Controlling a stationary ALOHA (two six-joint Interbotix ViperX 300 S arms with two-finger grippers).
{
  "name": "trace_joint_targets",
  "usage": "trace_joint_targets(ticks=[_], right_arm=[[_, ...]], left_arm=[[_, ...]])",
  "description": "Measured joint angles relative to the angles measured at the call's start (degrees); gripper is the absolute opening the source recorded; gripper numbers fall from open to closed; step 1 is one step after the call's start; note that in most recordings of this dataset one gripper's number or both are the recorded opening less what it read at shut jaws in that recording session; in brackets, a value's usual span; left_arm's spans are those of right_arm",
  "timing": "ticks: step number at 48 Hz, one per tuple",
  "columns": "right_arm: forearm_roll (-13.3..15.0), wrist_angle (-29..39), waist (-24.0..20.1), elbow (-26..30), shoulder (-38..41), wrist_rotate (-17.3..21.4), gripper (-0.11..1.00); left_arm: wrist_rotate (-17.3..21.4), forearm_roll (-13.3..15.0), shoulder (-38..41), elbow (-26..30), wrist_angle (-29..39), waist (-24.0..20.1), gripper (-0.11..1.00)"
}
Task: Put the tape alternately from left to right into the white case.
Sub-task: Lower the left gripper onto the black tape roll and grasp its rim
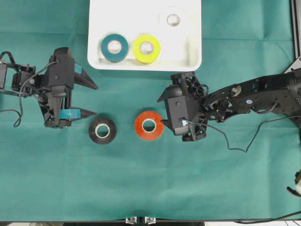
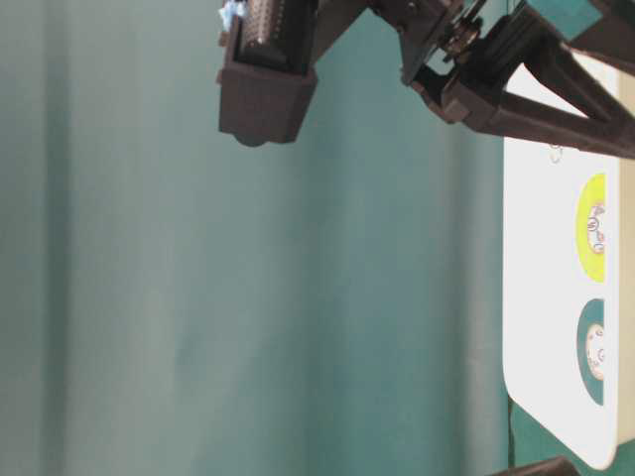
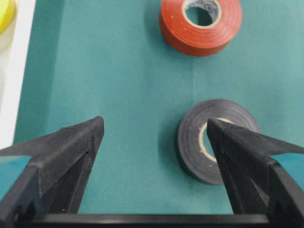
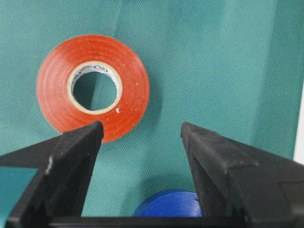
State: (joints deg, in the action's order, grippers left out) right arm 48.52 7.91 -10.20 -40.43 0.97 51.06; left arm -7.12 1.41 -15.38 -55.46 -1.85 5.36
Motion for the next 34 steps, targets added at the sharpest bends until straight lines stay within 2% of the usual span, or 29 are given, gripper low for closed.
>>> trace_joint_targets(ticks=[8, 21, 34], right_arm=[[-0.09, 0.00, 0.00, 0.00, 0.00, 0.00, 0.74], [0.00, 0.00, 0.00, 0.00, -0.09, 0.00, 0.74], [-0.09, 0.00, 0.00, 0.00, 0.00, 0.00, 0.74]], left_arm=[[-1.76, 0.00, 0.09, 0.00, 0.00, 1.14, 0.72], [-9.05, 0.09, 2.11, 0.00, 0.18, 3.69, 0.72], [-12.74, 0.09, 5.89, 0.97, 1.58, 5.89, 0.72]])
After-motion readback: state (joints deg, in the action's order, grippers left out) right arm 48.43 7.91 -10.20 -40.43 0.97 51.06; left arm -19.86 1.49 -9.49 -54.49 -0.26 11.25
